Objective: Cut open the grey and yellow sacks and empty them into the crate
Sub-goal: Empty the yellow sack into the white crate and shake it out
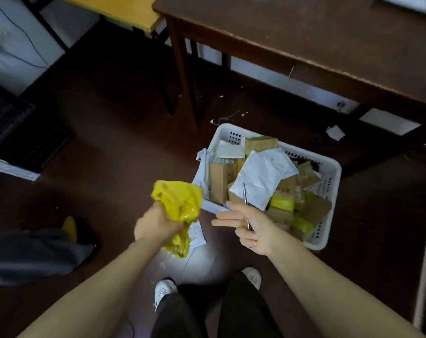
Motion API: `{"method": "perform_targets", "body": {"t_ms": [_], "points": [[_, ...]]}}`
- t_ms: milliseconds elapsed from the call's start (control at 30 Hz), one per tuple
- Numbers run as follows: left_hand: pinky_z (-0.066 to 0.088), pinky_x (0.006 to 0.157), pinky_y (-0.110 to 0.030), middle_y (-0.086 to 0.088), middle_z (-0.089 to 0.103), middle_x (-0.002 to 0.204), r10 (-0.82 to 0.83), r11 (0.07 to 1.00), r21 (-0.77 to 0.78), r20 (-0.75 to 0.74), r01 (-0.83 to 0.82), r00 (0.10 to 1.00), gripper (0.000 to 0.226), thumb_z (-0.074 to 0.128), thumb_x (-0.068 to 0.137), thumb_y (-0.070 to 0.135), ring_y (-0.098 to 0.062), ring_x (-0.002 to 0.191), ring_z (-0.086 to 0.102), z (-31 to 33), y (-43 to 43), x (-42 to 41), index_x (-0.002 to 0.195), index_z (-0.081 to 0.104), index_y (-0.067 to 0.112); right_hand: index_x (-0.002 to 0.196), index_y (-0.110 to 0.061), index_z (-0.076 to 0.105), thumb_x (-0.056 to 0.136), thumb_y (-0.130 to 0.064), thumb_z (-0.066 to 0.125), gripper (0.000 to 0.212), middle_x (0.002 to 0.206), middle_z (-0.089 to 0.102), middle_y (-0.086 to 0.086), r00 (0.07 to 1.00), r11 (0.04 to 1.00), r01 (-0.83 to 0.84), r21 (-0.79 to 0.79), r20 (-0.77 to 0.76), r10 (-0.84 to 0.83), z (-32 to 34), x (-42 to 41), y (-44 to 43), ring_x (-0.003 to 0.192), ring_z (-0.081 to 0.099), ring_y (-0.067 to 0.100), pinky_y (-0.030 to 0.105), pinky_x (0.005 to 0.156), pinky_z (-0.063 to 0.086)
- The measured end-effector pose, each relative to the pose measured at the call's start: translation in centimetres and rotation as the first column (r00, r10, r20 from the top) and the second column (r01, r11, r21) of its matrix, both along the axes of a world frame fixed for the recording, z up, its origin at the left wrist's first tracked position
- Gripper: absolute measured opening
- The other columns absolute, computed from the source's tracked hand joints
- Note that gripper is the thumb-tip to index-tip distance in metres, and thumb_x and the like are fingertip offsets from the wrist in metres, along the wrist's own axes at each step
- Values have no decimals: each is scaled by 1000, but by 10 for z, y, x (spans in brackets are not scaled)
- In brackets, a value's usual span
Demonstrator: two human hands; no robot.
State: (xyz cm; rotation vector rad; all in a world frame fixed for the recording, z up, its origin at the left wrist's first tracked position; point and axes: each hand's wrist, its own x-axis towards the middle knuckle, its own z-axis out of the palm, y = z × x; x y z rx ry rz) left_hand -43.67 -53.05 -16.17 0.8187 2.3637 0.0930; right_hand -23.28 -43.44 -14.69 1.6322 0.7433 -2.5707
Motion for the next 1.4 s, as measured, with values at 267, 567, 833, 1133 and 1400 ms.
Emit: {"method": "perform_targets", "body": {"t_ms": [267, 567, 833, 1133, 1400], "points": [[48, 79, -36, -10, 66, 109, 391, 919, -107, 128, -380, 911, 59, 81, 61, 44, -34, 103, 61, -148, -67, -105, 110, 61, 19, 101, 3, 67, 97, -28, 52, 35, 77, 71, 12, 924, 955, -237, 181, 347, 164, -180, -99, -49, 35, 39, 10, 19, 34, 33], [48, 75, -34, -7, 64, 112, 476, 874, -195, 155, -445, 866, 67, 80, 60, 47, -33, 103, 61, -355, -91, -140, 116, 54, 21, 67, -17, 66, 78, -14, 66, 11, 75, 66, 1, 755, 769, -563, 304, 567, 329, -414, -159, -70, 71, 62, 18, 29, 70, 48], [49, 80, -36, -6, 65, 114, 524, 846, -219, 172, -486, 834, 71, 80, 58, 51, -32, 105, 61, -506, -103, -144, 118, 53, 23, 96, -15, 63, 76, -20, 66, 20, 88, 63, 2, 521, 641, -746, 181, 758, 393, -582, -171, -72, 82, 61, 22, 29, 66, 46], [46, 81, -34, -6, 63, 117, 535, 838, -216, 146, -501, 832, 72, 78, 59, 55, -33, 108, 60, -573, -121, -136, 117, 50, 24, 107, -8, 53, 69, -26, 80, 50, 97, 61, 5, 499, 738, -660, 142, 817, 289, -665, -171, -98, 88, 62, 26, 35, 72, 49], [45, 79, -34, -8, 65, 116, 585, 809, -199, 187, -553, 789, 69, 80, 59, 49, -33, 108, 60, -505, -130, -129, 118, 55, 22, 87, -5, 66, 89, -21, 58, 18, 85, 66, 14, 653, 704, -614, 357, 731, 199, -574, -159, -127, 82, 62, 30, 34, 69, 45]]}}
